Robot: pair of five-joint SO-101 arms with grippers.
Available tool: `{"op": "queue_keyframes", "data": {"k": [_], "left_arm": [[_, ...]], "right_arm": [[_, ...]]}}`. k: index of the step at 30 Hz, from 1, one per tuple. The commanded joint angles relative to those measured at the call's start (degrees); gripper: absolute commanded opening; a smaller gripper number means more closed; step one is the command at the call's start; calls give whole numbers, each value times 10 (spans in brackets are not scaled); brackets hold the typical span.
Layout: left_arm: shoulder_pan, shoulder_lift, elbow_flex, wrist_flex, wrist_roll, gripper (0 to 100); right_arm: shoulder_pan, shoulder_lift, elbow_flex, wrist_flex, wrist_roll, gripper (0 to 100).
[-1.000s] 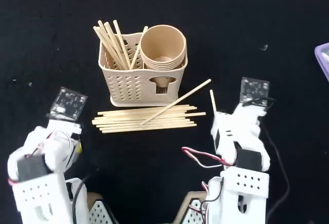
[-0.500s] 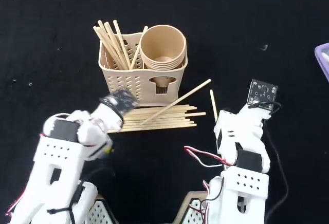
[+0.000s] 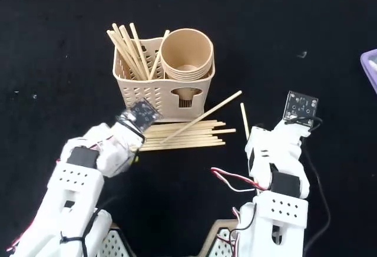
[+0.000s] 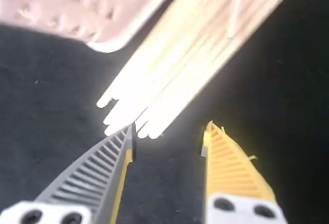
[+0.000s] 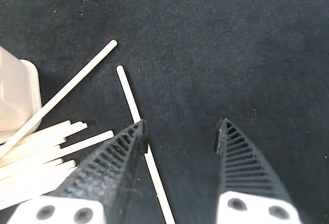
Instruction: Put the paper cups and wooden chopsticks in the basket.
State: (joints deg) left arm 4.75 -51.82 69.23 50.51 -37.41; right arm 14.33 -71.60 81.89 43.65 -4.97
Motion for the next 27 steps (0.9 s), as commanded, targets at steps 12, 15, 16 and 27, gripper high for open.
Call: {"op": "queue_keyframes", "data": {"k": [12, 15, 16, 27], "left_arm": [[-208, 19, -15, -110, 185, 227], [-188, 87, -60, -116, 240, 227], [-179, 119, -84, -111, 253, 227], [-150, 417, -314, -42, 347, 224]], "right_arm": [[4, 2, -1, -13, -5, 215], [4, 3, 0, -13, -5, 215], [4, 3, 0, -13, -5, 215], [4, -2, 5, -13, -4, 215]]}}
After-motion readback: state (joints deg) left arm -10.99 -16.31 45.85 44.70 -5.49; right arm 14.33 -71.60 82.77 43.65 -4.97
